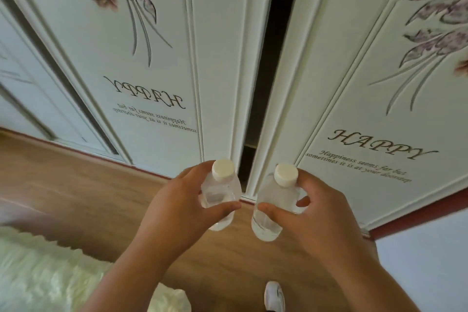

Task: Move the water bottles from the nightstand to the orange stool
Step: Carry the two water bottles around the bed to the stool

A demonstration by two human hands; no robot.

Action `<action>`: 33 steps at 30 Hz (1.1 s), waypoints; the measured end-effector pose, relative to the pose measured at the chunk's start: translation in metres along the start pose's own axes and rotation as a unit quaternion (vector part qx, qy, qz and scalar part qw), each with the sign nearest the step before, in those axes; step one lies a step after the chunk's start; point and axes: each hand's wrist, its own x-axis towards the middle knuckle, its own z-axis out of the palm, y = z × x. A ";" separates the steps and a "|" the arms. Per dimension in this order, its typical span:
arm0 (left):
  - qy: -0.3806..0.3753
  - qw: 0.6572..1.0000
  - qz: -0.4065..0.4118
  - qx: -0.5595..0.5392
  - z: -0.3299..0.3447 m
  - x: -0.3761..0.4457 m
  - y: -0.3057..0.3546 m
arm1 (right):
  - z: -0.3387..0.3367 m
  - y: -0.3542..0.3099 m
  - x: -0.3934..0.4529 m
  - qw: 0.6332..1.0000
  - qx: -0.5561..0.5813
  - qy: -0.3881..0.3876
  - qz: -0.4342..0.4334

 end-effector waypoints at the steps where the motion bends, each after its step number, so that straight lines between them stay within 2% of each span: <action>1: 0.007 1.000 -0.015 0.003 -0.003 0.005 -0.005 | 0.005 -0.002 0.014 1.000 0.005 -0.012 -0.011; 9: 0.123 0.982 -0.137 0.044 -0.024 0.040 -0.022 | 0.029 -0.030 0.132 0.980 0.067 -0.134 -0.131; 19: 0.282 0.919 -0.273 0.041 -0.017 0.056 -0.006 | 0.051 -0.059 0.247 0.911 0.062 -0.227 -0.339; 24: 0.308 0.888 -0.338 0.045 -0.014 0.049 -0.011 | 0.075 -0.081 0.268 0.874 0.066 -0.281 -0.391; 28: 0.317 0.878 -0.355 0.047 -0.026 0.055 -0.031 | 0.098 -0.105 0.280 0.857 0.067 -0.309 -0.407; 33: 0.329 0.877 -0.348 0.039 -0.054 0.073 -0.077 | 0.129 -0.140 0.299 0.855 0.054 -0.312 -0.411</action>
